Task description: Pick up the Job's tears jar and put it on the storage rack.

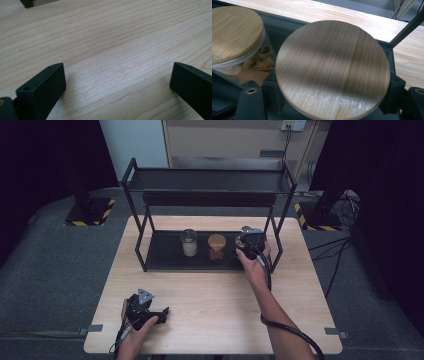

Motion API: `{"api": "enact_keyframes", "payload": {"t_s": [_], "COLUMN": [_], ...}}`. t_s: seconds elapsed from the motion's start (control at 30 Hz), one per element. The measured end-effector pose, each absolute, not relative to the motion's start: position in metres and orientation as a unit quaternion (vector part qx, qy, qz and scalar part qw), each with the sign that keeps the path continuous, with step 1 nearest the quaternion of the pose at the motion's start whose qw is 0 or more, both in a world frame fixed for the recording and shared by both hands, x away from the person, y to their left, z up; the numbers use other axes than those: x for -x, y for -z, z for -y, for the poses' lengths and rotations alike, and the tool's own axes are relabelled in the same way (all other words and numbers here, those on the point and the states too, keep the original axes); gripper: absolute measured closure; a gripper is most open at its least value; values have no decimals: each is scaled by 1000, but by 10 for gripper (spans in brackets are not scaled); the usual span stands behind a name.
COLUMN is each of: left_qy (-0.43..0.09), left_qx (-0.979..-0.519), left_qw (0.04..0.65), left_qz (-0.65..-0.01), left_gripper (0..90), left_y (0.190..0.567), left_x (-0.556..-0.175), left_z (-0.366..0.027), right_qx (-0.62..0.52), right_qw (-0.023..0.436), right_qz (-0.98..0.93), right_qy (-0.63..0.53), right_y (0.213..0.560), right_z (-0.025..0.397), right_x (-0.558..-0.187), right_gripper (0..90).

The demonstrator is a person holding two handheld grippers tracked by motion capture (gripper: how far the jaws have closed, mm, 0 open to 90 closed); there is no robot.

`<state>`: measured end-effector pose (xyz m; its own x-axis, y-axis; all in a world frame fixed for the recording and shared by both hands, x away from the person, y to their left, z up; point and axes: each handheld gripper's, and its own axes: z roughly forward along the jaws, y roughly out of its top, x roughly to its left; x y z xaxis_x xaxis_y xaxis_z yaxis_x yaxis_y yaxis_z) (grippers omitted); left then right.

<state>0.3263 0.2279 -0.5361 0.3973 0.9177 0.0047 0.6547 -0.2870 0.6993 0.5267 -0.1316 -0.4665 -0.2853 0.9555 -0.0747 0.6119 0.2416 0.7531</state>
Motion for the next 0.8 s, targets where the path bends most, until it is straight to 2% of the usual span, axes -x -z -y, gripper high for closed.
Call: {"api": "enact_keyframes", "payload": {"t_s": [0.8], "left_qy": [-209], "left_qx": [-774], "left_qw": [314], "left_qz": [-508], "left_gripper": [0], "left_y": [536], "left_x": [-326], "left_z": [-228], "right_qx": [-543], "right_qw": [269], "right_qz": [-732], "right_qy": [-310], "right_y": [480], "right_z": [132], "right_x": [-542], "right_gripper": [255]}}
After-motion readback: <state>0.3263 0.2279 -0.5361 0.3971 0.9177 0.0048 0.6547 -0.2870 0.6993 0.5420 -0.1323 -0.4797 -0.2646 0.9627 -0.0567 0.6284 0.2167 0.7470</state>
